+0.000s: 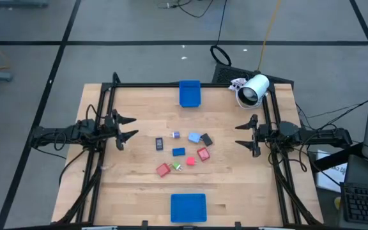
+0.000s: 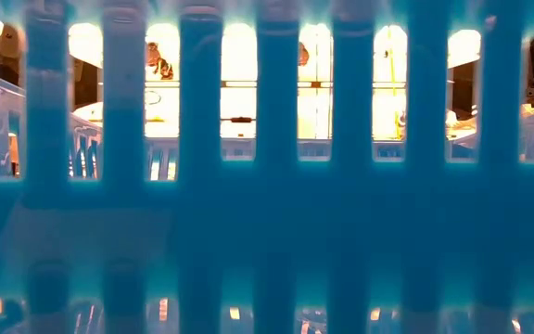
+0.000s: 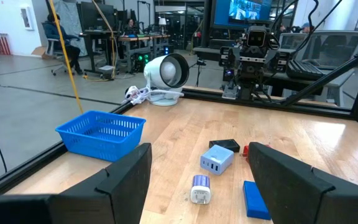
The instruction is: Pick & Place Office items
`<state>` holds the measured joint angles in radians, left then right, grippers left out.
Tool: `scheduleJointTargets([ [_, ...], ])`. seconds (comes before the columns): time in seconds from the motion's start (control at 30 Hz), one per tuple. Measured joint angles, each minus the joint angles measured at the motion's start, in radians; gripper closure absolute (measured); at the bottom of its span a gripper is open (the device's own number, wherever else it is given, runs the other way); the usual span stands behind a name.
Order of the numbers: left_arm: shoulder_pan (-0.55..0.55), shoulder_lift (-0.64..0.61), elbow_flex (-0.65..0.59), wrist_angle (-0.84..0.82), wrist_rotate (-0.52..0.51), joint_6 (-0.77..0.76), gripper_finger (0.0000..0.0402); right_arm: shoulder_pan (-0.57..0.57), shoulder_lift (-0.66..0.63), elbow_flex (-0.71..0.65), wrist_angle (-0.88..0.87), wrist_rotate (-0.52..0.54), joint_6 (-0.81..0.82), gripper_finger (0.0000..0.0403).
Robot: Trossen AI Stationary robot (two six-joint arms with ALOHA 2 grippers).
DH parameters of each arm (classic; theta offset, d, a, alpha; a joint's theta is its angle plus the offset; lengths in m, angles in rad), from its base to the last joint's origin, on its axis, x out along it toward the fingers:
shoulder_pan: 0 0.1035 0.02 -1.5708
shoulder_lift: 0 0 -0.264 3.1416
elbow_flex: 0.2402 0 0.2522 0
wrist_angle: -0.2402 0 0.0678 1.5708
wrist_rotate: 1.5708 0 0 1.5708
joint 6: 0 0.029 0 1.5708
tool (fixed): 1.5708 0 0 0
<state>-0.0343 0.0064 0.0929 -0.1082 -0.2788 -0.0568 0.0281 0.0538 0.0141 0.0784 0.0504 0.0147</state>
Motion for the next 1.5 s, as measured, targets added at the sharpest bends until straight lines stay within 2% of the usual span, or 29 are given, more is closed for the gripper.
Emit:
scheduleJointTargets([
  [0.73, 0.0, 0.0, 0.0, 0.0, 0.0, 0.0, 0.013, 0.0, 0.0, 0.0, 0.02, 0.0, 0.003, 0.0112],
  [0.8, 0.0, 0.0, 0.0, 0.0, 0.0, 0.0, 0.013, 0.0, -0.001, 0.0, 0.037, -0.003, 0.064, 0.0112],
  [0.93, 0.0, 0.0, 0.0, 0.0, 0.0, 0.0, 0.013, 0.0, 0.0, 0.0, 0.078, 0.004, 0.404, 0.0112],
  [1.03, 0.0, 0.0, 0.0, 0.0, 0.0, 0.0, 0.013, 0.0, 0.0, 0.0, 0.102, 0.03, 0.585, 0.0112],
  [1.1, 0.0, 0.0, 0.0, 0.0, 0.0, 0.0, 0.013, 0.0, 0.0, 0.0, 0.116, 0.086, 0.623, 0.0112],
  [1.23, 0.0, 0.0, 0.0, 0.0, 0.0, 0.0, 0.013, 0.0, 0.002, 0.0, 0.104, 0.237, 0.602, 0.0112],
  [1.33, 0.0, 0.0, 0.0, 0.0, 0.0, 0.0, 0.013, 0.0, 0.015, 0.0, 0.127, 0.266, 0.637, 0.0112],
  [1.5, 0.0, 0.0, 0.0, 0.0, 0.0, 0.0, 0.013, 0.0, 0.075, 0.0, 0.209, 0.255, 0.697, 0.0112],
])
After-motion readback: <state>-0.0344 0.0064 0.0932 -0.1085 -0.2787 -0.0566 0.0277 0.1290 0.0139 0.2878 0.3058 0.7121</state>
